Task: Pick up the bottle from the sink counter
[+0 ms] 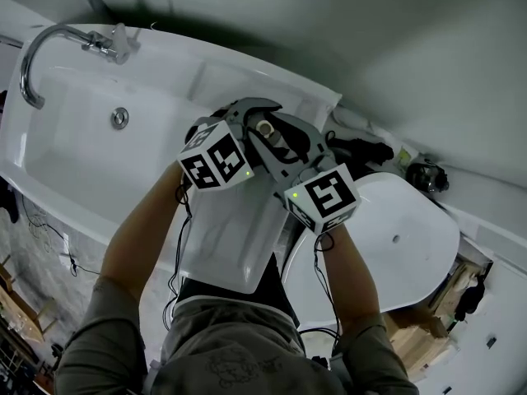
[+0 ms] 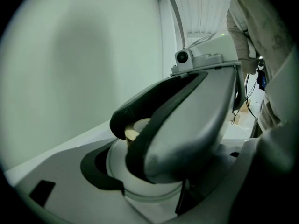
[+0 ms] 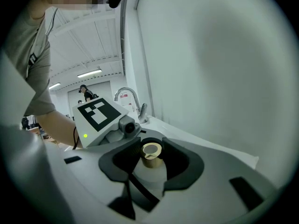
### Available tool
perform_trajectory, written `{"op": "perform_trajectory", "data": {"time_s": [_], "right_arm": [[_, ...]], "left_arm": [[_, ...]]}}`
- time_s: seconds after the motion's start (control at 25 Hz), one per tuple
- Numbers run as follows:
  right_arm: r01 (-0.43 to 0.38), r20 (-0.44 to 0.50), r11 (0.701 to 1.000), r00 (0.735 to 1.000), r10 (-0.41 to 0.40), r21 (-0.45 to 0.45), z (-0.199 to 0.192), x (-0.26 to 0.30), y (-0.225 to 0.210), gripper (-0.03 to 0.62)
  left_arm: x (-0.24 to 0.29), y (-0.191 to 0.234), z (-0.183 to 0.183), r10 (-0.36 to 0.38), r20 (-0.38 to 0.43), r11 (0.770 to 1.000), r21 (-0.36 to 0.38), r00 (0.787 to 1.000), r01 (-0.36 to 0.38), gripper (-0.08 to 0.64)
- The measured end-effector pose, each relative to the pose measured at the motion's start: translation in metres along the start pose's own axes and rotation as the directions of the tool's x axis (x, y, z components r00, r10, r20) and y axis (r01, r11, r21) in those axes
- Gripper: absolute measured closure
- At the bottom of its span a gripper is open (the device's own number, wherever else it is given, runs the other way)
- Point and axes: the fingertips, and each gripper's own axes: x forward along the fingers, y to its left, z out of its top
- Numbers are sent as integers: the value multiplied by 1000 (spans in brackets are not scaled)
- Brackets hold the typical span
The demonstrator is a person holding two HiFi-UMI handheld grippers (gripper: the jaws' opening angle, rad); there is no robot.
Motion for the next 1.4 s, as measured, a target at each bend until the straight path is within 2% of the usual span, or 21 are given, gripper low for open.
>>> {"op": "perform_trajectory", "data": {"time_s": [0.56,0.8,1.08,1.4], "right_arm": [[2,30,999,1000,0,-43,104,-48,57,443],[20,55,997,998,-17,-70,150,-76,79,443],[25,88,993,996,-15,-112,199,-106,107,443],[-16,121,992,992,31,-126,230,-124,139,445]], "left_arm": [[-81,-21,92,73,-10,996,44,997,-73,212],[-112,-36,142,75,12,994,73,997,-75,212],[-145,-50,190,112,30,988,100,993,-115,212],[-178,-67,213,156,2,986,59,988,-156,212]]}}
